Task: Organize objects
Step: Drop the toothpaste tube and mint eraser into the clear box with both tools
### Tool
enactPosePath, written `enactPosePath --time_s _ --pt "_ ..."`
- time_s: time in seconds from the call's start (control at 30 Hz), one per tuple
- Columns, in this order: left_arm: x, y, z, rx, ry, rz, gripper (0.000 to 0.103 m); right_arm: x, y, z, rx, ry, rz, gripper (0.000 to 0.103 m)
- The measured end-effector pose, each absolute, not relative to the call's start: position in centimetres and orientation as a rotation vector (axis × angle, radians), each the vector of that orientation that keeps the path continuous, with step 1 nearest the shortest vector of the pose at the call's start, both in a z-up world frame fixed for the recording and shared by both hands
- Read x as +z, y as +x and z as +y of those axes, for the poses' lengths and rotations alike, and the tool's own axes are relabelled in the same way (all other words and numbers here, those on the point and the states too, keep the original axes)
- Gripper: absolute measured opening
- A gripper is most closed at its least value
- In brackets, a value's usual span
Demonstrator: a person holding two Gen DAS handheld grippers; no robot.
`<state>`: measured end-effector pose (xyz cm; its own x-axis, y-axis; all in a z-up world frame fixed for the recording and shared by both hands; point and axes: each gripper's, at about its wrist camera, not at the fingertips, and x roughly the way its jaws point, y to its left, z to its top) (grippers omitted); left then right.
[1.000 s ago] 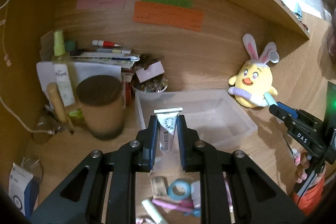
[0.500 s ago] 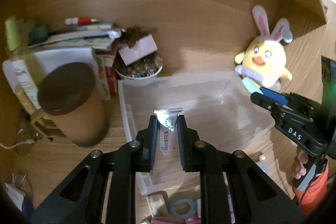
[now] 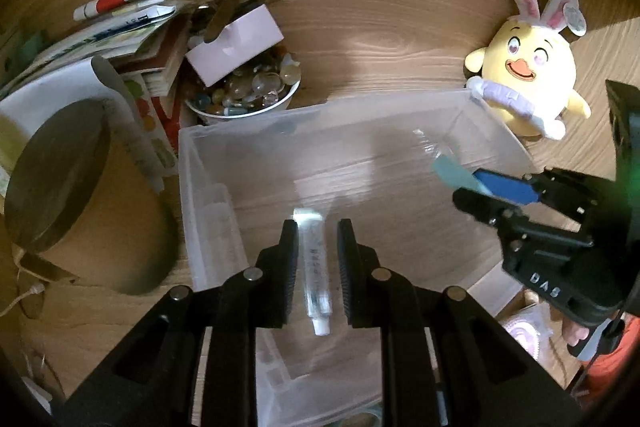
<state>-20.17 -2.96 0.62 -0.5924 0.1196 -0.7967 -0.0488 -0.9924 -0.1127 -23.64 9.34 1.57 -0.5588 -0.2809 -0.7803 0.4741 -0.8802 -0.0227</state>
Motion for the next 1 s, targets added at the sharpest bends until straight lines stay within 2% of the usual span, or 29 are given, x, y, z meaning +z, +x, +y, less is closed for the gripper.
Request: enactPosePath --time_s 0.13,0.2,0.27,0.33,0.37,0.43,0.5,0.63,0.8,1.0 --pt "0.9 -19.6 -3.0 2.708 -1.367 -0.127 0.018 1.8 -23.4 9.4 -2.414 1.165 0.326 0.023" --pt "1.3 -19.0 -3.0 2.709 -1.355 -0.13 0.023 2.2 -23.0 9.5 -2.417 1.16 0.328 0.027" --pt "2.1 -17.9 -3.1 2.734 -1.32 -0.126 0.031 2.7 -22.5 9.8 -2.423 1.143 0.314 0.033" --pt "2.9 -16.7 -3.2 2.76 -1.277 -0.124 0.047 3.6 -21.6 10.2 -2.445 1.109 0.305 0.038" --pt "3.3 -16.1 -3.2 2.776 -1.254 -0.122 0.052 4.2 -21.0 10.5 -2.46 1.083 0.301 0.04" --pt "4.3 -14.5 -3.7 2.815 -1.201 -0.125 0.073 5.1 -19.8 10.9 -2.486 1.037 0.294 0.051" --pt "5.0 -12.9 -4.2 2.846 -1.161 -0.135 0.083 6.4 -18.0 11.7 -2.521 0.973 0.289 0.061" --pt "5.7 -9.6 -5.0 2.915 -1.106 -0.113 0.094 8.0 -14.8 12.9 -2.586 0.871 0.282 0.082" --pt "5.1 -6.1 -5.7 2.961 -1.103 -0.097 0.097 8.2 -11.1 14.4 -2.602 0.838 0.242 0.084" --pt "2.0 -3.1 -6.8 2.939 -1.218 -0.165 0.097 6.1 -7.3 15.7 -2.612 0.851 0.229 0.084"
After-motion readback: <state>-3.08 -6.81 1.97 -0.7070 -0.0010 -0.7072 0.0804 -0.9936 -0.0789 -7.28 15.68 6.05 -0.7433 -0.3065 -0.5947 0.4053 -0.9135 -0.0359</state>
